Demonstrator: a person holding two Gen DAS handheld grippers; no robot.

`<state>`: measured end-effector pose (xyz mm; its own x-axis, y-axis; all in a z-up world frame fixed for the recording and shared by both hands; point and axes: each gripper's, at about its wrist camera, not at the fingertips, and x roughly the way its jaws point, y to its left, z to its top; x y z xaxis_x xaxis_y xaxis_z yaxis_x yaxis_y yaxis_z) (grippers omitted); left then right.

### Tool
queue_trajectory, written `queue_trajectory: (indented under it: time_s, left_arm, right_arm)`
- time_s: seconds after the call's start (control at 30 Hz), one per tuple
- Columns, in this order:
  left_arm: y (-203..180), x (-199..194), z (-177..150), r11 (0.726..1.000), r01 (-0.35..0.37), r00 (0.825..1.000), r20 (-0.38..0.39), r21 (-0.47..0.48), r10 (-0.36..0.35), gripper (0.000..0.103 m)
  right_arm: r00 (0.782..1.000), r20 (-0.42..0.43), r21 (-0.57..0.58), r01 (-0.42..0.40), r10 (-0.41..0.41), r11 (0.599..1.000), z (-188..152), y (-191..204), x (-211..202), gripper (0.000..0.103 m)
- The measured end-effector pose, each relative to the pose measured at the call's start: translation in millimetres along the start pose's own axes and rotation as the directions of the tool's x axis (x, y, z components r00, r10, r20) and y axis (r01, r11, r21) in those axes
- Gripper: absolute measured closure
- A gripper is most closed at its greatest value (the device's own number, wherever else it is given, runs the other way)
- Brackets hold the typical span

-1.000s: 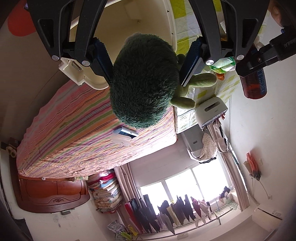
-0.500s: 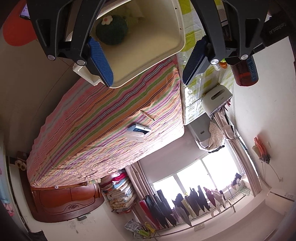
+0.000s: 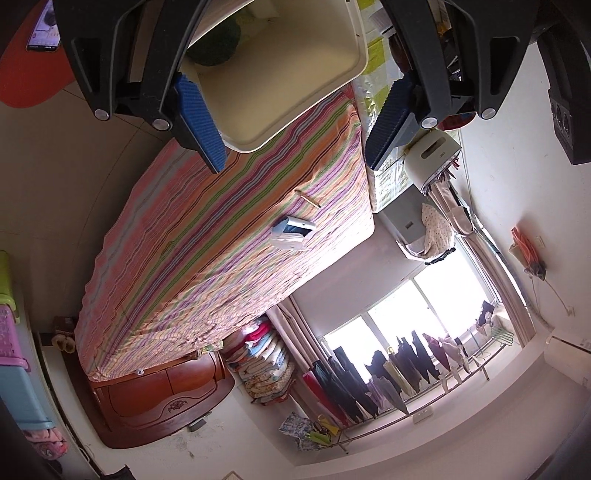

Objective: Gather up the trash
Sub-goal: 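Lower the blue bottle into the white bin and open the left tool, then move the left tool to the white medicine box and grasp it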

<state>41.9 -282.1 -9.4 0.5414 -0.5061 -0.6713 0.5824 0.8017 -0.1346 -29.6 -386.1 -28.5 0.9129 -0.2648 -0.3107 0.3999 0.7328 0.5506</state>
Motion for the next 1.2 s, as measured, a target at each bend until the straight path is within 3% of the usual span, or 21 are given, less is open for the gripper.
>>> queue_trajectory:
  time_s: [0.07,0.13,0.3,0.5,0.7,0.83,1.03,1.2]
  left_arm:
    - [-5,1,0,1.0,-0.002,1.0,0.011,0.016,0.001,0.054]
    - [-9,1,0,1.0,-0.009,1.0,0.019,0.029,0.009,0.03]
    - [-6,-14,0,0.996,-0.057,0.997,0.058,0.063,0.053,0.02]
    - [25,-51,-6,0.979,-0.16,0.982,0.117,0.126,0.145,0.016]
    - [86,-82,-15,0.953,-0.269,0.958,0.138,0.139,0.25,0.013]
    - [137,-94,-20,0.947,-0.311,0.945,0.13,0.082,0.299,0.013]
    - [210,-103,-27,0.951,-0.276,0.958,0.039,-0.139,0.284,0.013]
    - [228,-97,-38,0.93,-0.344,0.938,-0.014,-0.127,0.346,0.013]
  right_arm:
    - [1.0,0.006,-0.001,-0.001,0.001,1.0,0,0,-2,0.027]
    - [1.0,0.013,0.001,-0.003,0.003,1.0,0,-1,-3,0.027]
    - [1.0,0.017,0.012,-0.011,0.01,1.0,0,-4,-5,0.027]
    - [0.999,0.002,0.0,-0.034,0.034,0.999,-2,5,-1,0.027]
    - [0.997,-0.026,-0.032,-0.067,0.066,0.997,-8,24,6,0.027]
    - [0.995,-0.053,-0.071,-0.091,0.088,0.993,-14,42,12,0.027]
    - [0.986,-0.108,-0.131,-0.143,0.129,0.981,-28,75,24,0.027]
    - [0.976,-0.158,-0.183,-0.18,0.152,0.967,-44,105,35,0.027]
